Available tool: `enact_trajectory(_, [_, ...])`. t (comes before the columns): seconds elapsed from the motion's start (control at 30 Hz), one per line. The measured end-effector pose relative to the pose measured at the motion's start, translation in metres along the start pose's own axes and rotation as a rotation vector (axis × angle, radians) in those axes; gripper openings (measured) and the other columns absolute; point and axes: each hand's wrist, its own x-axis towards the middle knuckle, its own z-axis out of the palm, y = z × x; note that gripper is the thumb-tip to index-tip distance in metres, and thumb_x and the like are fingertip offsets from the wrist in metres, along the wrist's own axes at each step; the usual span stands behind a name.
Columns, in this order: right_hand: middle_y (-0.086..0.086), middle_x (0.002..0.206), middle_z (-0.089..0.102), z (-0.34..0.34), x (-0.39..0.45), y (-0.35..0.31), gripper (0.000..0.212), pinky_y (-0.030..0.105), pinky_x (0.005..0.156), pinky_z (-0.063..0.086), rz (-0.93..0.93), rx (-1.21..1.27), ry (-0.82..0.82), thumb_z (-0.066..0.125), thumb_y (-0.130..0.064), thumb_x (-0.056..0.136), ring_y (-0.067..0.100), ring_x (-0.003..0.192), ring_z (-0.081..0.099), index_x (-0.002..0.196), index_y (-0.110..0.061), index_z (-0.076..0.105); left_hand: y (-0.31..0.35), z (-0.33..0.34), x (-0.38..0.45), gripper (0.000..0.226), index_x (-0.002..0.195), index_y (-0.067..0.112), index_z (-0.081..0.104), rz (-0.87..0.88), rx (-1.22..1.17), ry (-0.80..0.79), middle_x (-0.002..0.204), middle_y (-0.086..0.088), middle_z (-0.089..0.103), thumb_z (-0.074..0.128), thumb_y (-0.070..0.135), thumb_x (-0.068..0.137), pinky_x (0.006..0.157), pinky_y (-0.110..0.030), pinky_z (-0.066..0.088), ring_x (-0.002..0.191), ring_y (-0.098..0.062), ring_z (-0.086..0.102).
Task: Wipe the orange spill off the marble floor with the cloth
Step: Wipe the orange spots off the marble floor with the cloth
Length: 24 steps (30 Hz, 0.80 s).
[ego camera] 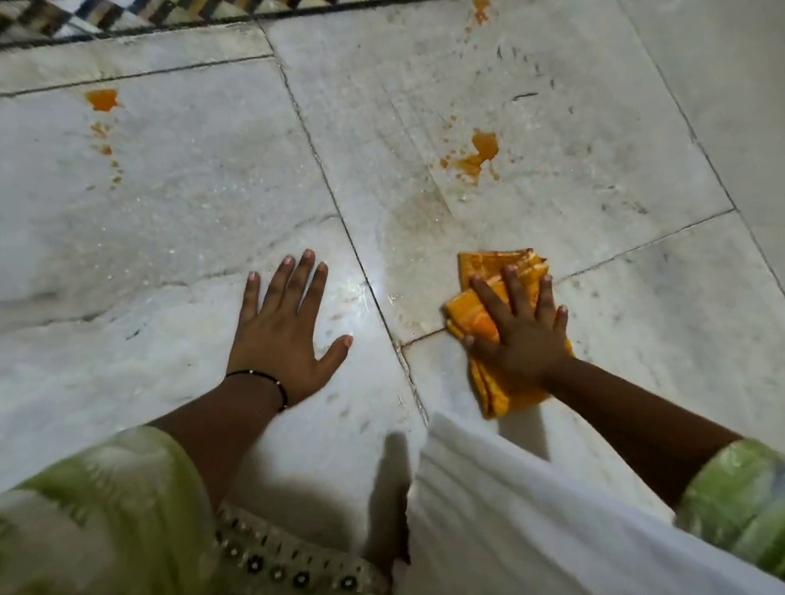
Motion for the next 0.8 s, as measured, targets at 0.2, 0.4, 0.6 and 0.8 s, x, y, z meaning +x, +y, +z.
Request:
enact_trajectory(0.2, [0.0, 0.162, -0.006, 0.012, 0.021, -0.053, 0.084, 0.071, 0.105, -0.009, -0.018, -0.048, 0.255, 0.02, -0.082, 0.071, 0.042, 0.142, -0.022, 0.147, -0.05, 0.004, -0.001, 0.002, 0.001, 0.084, 0.152, 0.017, 0.008, -0.003, -0.004, 0.013, 0.161, -0.002, 0.003, 0.028, 0.063, 0.085, 0.118, -0.05, 0.001, 0.147, -0.02, 0.002])
enact_trajectory(0.4, [-0.003, 0.159, 0.02, 0.024, 0.016, -0.024, 0.072, 0.064, 0.111, 0.005, -0.718, -0.303, 0.303, 0.046, -0.07, 0.078, 0.039, 0.146, 0.002, 0.144, -0.047, 0.03, -0.002, 0.0, 0.001, 0.084, 0.152, 0.018, 0.009, -0.008, -0.021, 0.002, 0.161, -0.001, 0.003, 0.03, 0.063, 0.084, 0.118, -0.05, 0.003, 0.147, -0.019, 0.002])
enact_trajectory(0.6, [-0.005, 0.161, 0.014, -0.025, 0.092, -0.028, 0.067, 0.067, 0.111, 0.004, -0.071, 0.017, 0.435, 0.035, -0.072, 0.081, 0.035, 0.147, -0.003, 0.144, -0.05, 0.023, -0.001, 0.001, 0.002, 0.084, 0.152, 0.021, 0.007, -0.022, -0.036, 0.004, 0.161, 0.002, 0.001, 0.029, 0.064, 0.084, 0.118, -0.047, -0.001, 0.147, -0.017, 0.0])
enact_trajectory(0.8, [-0.004, 0.161, 0.015, -0.016, 0.093, -0.091, 0.064, 0.064, 0.112, -0.002, -0.427, -0.12, 0.395, 0.037, -0.066, 0.086, 0.035, 0.147, -0.006, 0.146, -0.047, 0.024, 0.0, -0.001, 0.0, 0.084, 0.151, 0.018, 0.018, -0.031, -0.036, -0.014, 0.16, -0.001, 0.012, 0.031, 0.064, 0.082, 0.118, -0.046, 0.002, 0.146, -0.02, 0.01])
